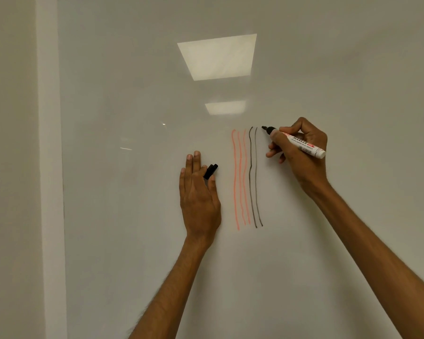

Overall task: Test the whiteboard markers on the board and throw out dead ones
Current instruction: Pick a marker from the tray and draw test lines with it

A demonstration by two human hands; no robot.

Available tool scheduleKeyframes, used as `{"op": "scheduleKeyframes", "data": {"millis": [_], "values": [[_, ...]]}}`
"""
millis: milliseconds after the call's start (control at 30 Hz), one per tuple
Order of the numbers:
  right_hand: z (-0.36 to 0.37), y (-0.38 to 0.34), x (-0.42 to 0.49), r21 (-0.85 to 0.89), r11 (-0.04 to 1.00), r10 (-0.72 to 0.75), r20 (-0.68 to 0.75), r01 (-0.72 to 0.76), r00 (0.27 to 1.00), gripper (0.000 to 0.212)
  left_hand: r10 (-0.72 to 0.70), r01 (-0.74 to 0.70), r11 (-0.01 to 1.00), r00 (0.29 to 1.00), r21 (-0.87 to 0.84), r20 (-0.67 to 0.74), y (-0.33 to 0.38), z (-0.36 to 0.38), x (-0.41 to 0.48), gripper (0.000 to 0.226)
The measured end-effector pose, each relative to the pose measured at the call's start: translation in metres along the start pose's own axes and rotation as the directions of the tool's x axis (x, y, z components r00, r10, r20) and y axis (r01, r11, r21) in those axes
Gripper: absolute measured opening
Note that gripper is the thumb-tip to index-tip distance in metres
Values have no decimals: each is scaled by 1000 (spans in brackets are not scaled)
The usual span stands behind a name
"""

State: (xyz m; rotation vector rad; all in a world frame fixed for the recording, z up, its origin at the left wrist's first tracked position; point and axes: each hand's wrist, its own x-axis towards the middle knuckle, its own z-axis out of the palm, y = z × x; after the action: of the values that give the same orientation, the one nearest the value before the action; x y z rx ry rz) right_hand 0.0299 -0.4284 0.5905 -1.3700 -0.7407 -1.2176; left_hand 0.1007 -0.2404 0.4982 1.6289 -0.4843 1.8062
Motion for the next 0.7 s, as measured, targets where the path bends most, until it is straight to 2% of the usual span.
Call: {"op": "scheduleKeyframes", "data": {"millis": [133, 333, 700], "values": [[3, 3, -5, -28, 999, -20, -14, 20, 1000, 22, 6, -6, 1000, 1000, -4, -6, 0, 0, -1, 37], [-1, 6, -14, -93, 995, -22, 37, 25, 999, 19, 4, -4, 1000, 1000, -3, -3, 1, 0, 0, 41], [-11, 19, -51, -45, 998, -35, 92, 39, 995, 28, 25, -25, 1000, 1000, -9, -2, 2, -2, -1, 41]]}}
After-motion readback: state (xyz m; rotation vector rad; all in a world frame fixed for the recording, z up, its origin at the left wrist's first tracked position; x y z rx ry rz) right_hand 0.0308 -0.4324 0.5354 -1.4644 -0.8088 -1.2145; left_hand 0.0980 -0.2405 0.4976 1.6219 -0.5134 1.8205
